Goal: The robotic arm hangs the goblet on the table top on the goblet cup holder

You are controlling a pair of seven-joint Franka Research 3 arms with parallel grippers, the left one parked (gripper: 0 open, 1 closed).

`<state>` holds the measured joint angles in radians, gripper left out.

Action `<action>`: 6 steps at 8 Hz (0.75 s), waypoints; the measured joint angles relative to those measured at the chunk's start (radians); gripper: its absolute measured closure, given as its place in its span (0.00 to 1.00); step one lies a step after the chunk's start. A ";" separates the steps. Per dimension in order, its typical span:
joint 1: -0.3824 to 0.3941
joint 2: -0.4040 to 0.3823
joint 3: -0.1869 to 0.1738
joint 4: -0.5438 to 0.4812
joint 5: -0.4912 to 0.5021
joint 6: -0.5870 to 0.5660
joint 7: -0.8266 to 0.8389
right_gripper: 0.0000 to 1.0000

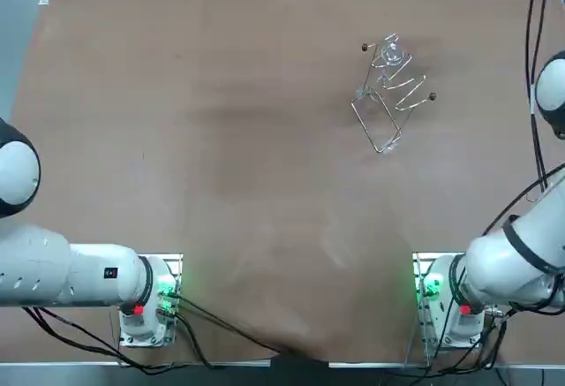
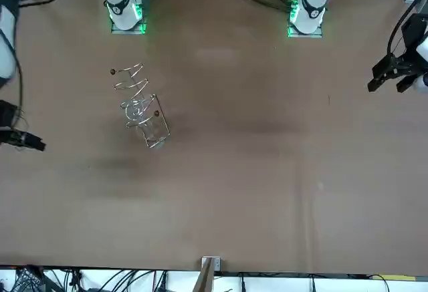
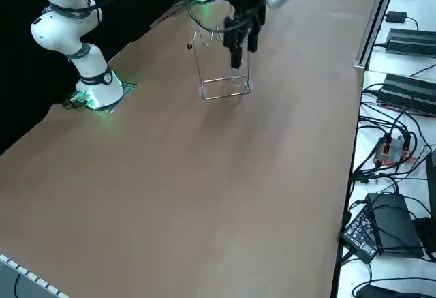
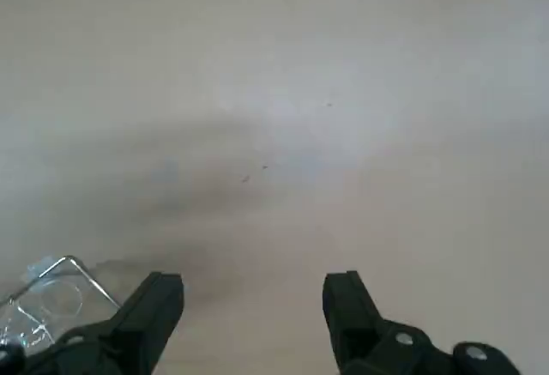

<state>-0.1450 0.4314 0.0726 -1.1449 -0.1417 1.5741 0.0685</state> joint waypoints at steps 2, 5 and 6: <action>-0.010 -0.118 0.000 -0.112 0.038 0.024 -0.002 0.00; -0.019 -0.246 0.001 -0.253 0.116 0.024 -0.003 0.00; -0.019 -0.267 0.002 -0.283 0.118 0.019 -0.003 0.00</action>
<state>-0.1640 0.1641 0.0749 -1.4274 -0.0235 1.5933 0.0657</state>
